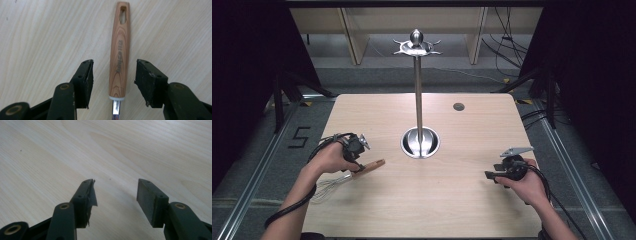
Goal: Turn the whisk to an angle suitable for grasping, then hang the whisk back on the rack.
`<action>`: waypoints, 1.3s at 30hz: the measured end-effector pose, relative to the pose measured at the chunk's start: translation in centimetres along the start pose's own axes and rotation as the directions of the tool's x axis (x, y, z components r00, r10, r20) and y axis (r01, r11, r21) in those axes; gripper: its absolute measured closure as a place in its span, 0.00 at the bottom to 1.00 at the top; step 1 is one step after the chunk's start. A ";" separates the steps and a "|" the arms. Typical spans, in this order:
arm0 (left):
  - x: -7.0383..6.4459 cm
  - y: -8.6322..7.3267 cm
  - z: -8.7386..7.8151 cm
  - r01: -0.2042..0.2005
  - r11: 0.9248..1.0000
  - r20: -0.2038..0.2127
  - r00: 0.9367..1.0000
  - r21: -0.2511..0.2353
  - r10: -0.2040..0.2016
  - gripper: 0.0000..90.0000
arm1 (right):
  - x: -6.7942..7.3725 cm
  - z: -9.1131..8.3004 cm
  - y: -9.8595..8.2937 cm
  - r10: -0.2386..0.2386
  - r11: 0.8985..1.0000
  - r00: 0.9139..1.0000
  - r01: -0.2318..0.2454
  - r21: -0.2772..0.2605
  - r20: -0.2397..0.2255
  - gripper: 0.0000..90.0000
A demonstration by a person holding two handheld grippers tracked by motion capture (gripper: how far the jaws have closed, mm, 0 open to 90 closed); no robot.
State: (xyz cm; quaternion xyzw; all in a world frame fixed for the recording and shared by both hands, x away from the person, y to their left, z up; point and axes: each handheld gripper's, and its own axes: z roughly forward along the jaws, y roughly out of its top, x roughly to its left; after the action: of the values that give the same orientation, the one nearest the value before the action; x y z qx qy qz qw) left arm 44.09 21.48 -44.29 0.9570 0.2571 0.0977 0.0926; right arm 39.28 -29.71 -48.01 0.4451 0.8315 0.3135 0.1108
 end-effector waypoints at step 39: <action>0.0 -0.2 2.7 -0.097 0.979 0.084 0.993 0.178 0.083 0.68 | 0.7 -0.4 0.1 -0.001 1.000 1.000 0.001 0.012 0.008 0.53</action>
State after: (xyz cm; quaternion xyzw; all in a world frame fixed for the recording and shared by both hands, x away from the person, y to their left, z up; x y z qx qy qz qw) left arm 44.59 21.33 -46.95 0.9751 0.2177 0.0416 0.0101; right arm 38.74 -29.31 -47.55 0.4464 0.8332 0.3067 0.1115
